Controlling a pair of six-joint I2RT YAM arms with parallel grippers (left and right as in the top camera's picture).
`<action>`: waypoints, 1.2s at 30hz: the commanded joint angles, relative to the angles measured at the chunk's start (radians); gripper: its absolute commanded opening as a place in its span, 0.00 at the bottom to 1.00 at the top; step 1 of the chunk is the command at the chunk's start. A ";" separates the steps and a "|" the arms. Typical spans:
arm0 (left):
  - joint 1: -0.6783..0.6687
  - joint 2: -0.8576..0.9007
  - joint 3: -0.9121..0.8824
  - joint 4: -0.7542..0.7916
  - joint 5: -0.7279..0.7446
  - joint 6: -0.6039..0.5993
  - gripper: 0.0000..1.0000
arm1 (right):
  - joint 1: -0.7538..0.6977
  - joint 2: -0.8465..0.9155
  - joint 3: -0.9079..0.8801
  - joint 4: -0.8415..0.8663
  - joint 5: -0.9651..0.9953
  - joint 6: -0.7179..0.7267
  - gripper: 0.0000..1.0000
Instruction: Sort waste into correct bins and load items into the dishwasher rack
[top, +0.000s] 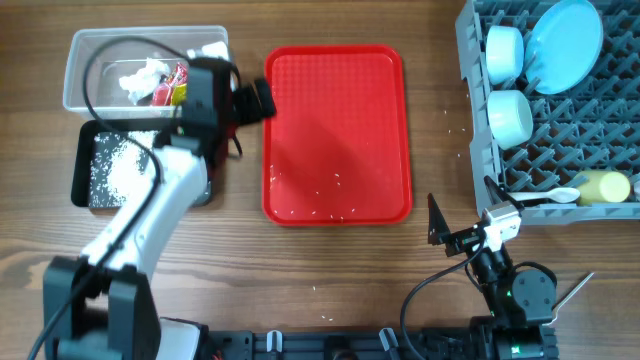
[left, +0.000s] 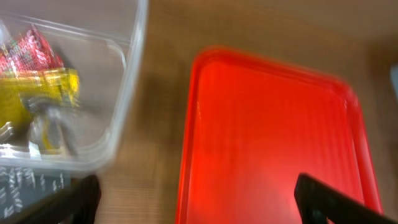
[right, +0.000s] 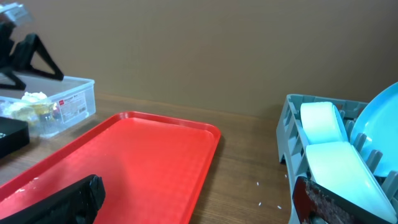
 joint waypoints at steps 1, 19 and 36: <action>0.024 -0.203 -0.257 0.145 -0.002 0.015 1.00 | -0.005 -0.011 -0.006 0.005 0.009 0.014 1.00; 0.288 -1.225 -0.888 0.159 0.160 0.050 1.00 | -0.005 -0.011 -0.006 0.005 0.009 0.014 1.00; 0.269 -1.529 -1.023 0.103 0.151 0.069 1.00 | -0.005 -0.011 -0.006 0.005 0.009 0.015 1.00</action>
